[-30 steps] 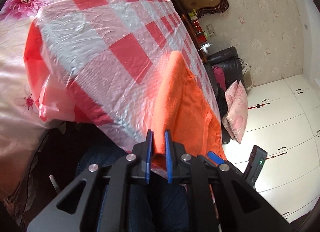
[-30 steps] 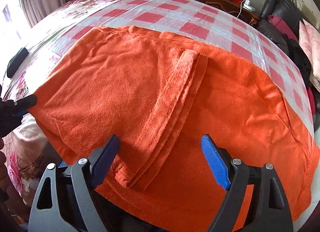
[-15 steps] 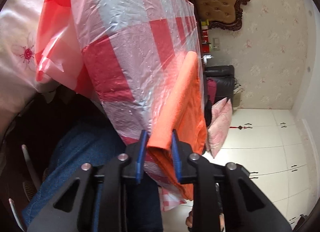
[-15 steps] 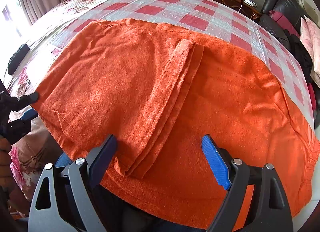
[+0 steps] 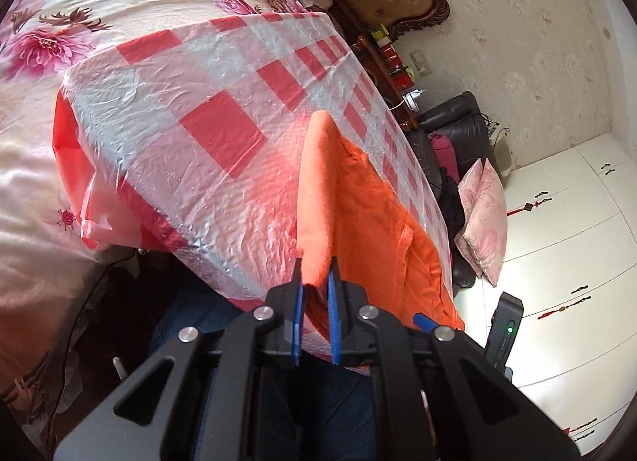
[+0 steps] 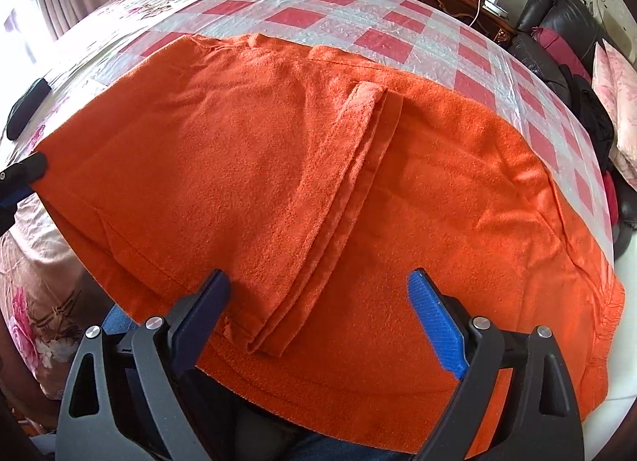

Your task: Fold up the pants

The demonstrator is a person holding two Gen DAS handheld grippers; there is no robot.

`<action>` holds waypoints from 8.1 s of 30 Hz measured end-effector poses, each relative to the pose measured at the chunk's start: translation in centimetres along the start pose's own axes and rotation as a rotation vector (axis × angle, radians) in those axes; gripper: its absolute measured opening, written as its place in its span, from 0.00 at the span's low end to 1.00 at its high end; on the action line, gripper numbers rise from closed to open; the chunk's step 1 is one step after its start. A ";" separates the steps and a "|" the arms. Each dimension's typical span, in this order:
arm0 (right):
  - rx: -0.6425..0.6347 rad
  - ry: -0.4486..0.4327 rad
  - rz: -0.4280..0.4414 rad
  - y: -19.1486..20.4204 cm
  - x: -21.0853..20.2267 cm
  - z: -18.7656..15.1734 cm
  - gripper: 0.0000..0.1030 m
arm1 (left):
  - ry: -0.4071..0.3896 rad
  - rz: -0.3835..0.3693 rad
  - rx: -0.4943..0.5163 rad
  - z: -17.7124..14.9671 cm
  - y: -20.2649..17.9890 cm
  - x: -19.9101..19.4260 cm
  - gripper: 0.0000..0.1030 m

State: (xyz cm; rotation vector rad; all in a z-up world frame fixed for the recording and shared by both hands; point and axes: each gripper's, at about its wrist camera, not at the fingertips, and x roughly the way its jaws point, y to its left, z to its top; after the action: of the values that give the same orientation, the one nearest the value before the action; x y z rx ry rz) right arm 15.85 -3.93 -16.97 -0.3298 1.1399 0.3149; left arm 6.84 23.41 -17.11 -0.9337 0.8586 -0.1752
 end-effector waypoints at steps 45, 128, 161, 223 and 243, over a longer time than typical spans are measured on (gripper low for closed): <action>0.138 0.030 0.375 -11.4 -9.6 16.7 0.12 | -0.189 0.051 1.064 -10.9 -27.8 2.0 0.08; 0.549 -0.104 0.094 -32.8 -4.3 -16.6 0.44 | 0.454 0.055 0.448 -14.1 -18.4 18.4 0.23; 0.434 -0.189 -0.285 -28.0 -3.5 -12.9 0.75 | 0.164 0.195 1.068 -18.2 -26.1 23.6 0.40; 0.636 -0.115 -0.303 -28.1 -4.0 -13.4 0.86 | 0.187 0.307 0.953 -18.0 -27.5 24.6 0.51; 0.626 -0.266 -0.373 -22.4 -16.8 -17.5 0.86 | 0.063 0.225 0.921 -21.6 -33.2 12.4 0.98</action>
State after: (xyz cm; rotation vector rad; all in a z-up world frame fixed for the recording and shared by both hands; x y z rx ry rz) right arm 3.99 -32.72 -6.00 0.0584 0.8401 -0.3214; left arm 6.88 -16.36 -5.31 0.0292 0.8095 -0.3656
